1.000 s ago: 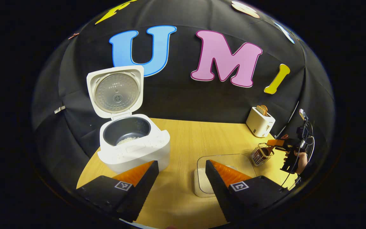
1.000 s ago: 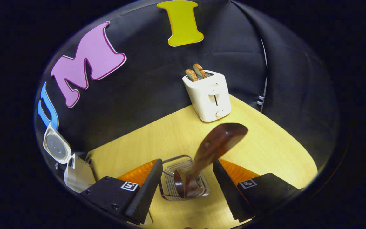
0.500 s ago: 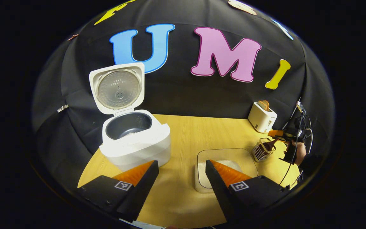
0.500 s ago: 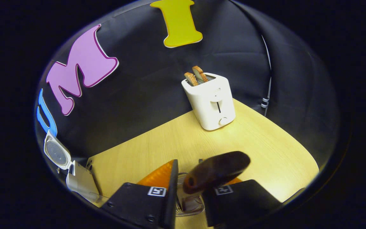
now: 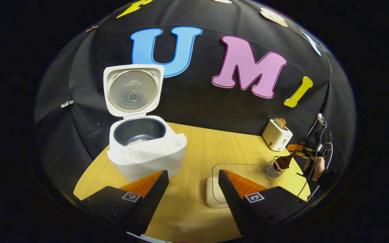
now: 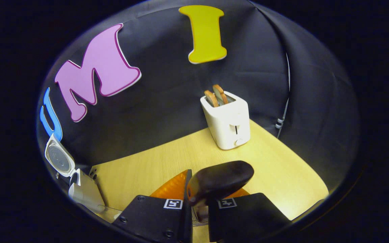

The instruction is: Close the left gripper, press the button to open the rice cooker; take a wooden spoon from the chopstick holder with the right hand, scoop a spoonful of rice and pour it into the rice cooker, then put the wooden spoon back into the chopstick holder.

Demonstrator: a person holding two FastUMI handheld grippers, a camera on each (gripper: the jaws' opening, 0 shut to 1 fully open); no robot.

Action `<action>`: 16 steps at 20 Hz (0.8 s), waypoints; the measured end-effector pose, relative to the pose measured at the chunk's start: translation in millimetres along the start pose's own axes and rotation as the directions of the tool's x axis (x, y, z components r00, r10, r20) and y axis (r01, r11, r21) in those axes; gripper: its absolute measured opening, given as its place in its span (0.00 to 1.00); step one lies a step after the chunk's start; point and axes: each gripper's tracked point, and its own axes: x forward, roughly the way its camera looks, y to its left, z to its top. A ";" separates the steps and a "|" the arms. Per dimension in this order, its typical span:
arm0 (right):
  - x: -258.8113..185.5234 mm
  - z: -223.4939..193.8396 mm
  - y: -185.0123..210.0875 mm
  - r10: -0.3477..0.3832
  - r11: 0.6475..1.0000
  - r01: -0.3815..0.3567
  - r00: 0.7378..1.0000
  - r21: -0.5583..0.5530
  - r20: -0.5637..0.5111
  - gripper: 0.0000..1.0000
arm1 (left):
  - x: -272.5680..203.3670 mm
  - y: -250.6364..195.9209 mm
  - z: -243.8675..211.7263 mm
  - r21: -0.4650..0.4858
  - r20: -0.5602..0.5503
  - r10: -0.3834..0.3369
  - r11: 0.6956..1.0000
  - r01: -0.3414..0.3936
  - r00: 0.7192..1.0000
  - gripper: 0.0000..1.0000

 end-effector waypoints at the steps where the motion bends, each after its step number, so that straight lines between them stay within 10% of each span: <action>1: -6.1 11.7 6.2 -0.002 1.000 0.002 1.000 -0.006 0.020 0.11 | -1.2 6.0 5.7 0.001 0.016 -0.002 1.000 0.002 1.000 0.96; 8: -79.6 46.6 95.8 0.103 0.995 -0.104 0.992 0.009 0.067 0.23 | -4.5 44.2 12.1 -0.070 0.063 -0.052 0.996 0.056 0.997 0.96; 16: -109.5 -34.7 201.3 0.204 0.978 -0.206 0.978 -0.036 -0.044 0.23 | -7.0 76.0 -2.7 -0.072 0.041 -0.157 0.985 0.160 0.987 0.96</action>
